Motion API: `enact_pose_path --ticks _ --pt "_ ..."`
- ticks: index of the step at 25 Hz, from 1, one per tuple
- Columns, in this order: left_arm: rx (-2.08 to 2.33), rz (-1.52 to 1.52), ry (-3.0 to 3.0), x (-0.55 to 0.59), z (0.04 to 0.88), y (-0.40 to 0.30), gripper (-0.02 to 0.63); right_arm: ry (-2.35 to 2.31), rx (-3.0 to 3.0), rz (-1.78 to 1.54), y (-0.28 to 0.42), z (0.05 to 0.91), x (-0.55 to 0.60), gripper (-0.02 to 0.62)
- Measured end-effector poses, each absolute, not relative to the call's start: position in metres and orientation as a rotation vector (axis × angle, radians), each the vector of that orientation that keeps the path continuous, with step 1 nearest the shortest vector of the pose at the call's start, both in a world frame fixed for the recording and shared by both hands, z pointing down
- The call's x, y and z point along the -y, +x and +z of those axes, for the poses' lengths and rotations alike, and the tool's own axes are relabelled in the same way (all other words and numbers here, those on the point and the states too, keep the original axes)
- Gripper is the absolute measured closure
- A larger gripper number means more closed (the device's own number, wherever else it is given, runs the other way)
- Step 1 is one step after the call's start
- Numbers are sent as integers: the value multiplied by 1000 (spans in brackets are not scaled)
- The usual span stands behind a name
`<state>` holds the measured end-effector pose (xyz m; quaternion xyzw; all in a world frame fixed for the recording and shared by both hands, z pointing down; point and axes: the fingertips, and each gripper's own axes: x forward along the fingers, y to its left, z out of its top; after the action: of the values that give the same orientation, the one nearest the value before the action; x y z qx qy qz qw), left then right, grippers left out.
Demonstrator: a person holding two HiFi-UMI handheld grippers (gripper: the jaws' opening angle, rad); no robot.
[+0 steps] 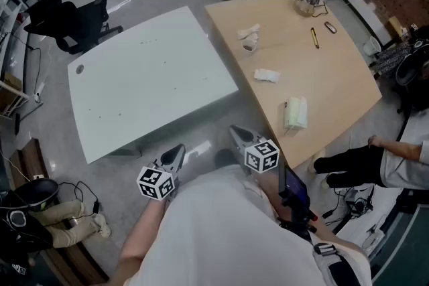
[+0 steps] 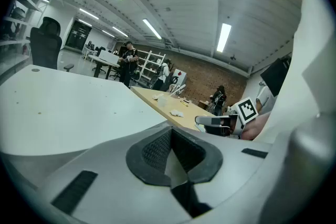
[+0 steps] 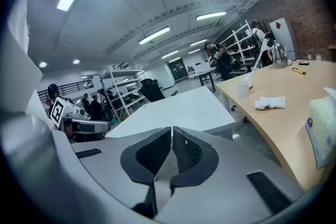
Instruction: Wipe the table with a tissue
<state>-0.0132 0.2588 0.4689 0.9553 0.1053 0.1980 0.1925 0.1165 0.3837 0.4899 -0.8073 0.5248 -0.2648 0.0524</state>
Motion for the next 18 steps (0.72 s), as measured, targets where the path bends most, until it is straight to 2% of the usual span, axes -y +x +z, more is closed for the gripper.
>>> enact_pose_path --ticks 18 --pt "-445 606 2694 -251 461 175 600 -2665 -1302 -902 315 524 -417 574"
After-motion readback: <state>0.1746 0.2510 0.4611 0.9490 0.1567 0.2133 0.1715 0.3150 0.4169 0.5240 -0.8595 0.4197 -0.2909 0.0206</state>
